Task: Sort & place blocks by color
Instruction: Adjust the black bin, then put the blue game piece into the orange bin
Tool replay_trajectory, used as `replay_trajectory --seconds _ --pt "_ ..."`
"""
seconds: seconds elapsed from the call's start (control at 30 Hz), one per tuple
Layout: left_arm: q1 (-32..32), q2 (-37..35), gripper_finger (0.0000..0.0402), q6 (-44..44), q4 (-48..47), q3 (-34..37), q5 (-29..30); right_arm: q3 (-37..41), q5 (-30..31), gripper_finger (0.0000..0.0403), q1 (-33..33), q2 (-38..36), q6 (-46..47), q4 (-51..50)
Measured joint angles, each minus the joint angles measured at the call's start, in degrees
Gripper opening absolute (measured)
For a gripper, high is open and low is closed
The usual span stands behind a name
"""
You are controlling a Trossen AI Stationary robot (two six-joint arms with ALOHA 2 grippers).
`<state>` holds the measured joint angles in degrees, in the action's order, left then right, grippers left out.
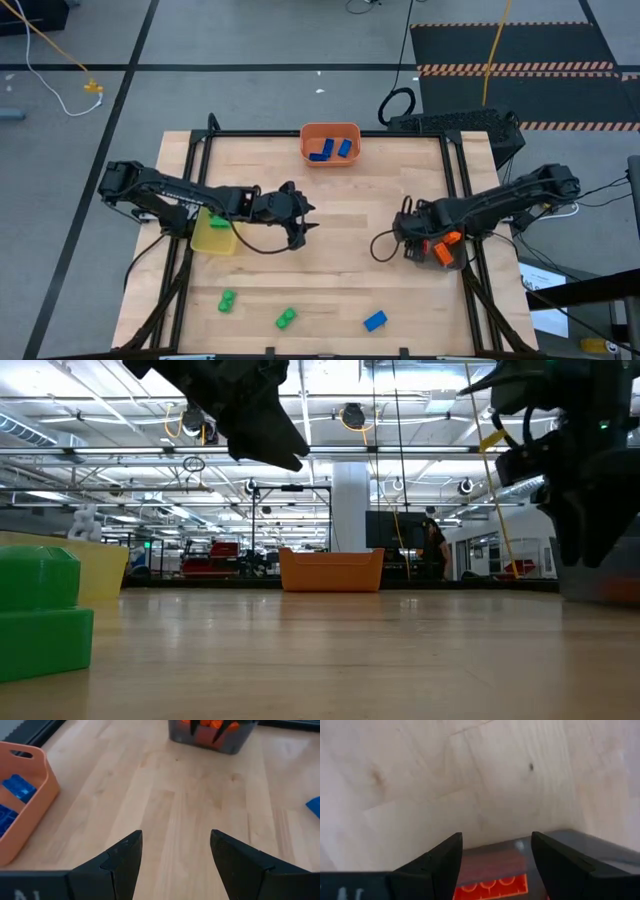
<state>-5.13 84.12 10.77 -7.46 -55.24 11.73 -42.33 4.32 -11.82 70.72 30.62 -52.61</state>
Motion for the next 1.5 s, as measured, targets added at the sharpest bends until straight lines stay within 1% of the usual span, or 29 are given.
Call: replay_trajectory --seconds 0.23,0.4,0.5,0.7,0.87,1.07,1.2,1.33,1.5 --pt "0.3 0.0 0.0234 -0.2 0.37 0.0 0.0 0.0 0.1 0.0228 -4.01 -0.79 0.51 -0.39" --pt "0.14 0.0 0.0234 0.06 0.22 0.0 -0.02 -0.02 0.08 0.0228 -6.24 -0.82 3.94 -1.75" --pt "0.13 0.0 0.0234 0.11 0.07 0.0 -0.02 -0.04 0.16 0.0228 -7.41 -0.83 4.24 -2.11" --pt "0.13 0.0 0.0234 0.37 0.04 0.0 -0.02 -0.61 -0.11 0.0228 -8.19 -0.81 2.5 3.86" --pt "0.13 0.0 0.0234 0.37 0.0 0.0 -0.02 -3.91 -0.07 0.0228 -8.19 -0.81 -1.69 9.41" --pt "0.13 0.0 0.0234 0.36 -0.09 0.0 -0.03 -7.86 -0.09 0.0228 -8.44 -0.81 -6.61 11.81" --pt "0.13 0.0 0.0234 0.24 -0.81 0.0 -0.04 -8.74 -0.11 0.0228 -10.86 -0.37 -7.72 12.11" --pt "0.13 0.0 0.0234 0.26 -1.44 0.0 -0.04 -8.72 0.0 0.0228 -13.61 0.89 -5.72 12.52" --pt "0.13 0.0 0.0234 0.32 -1.16 0.0 -0.04 -8.72 0.01 0.0228 -16.91 2.56 -4.42 17.03"
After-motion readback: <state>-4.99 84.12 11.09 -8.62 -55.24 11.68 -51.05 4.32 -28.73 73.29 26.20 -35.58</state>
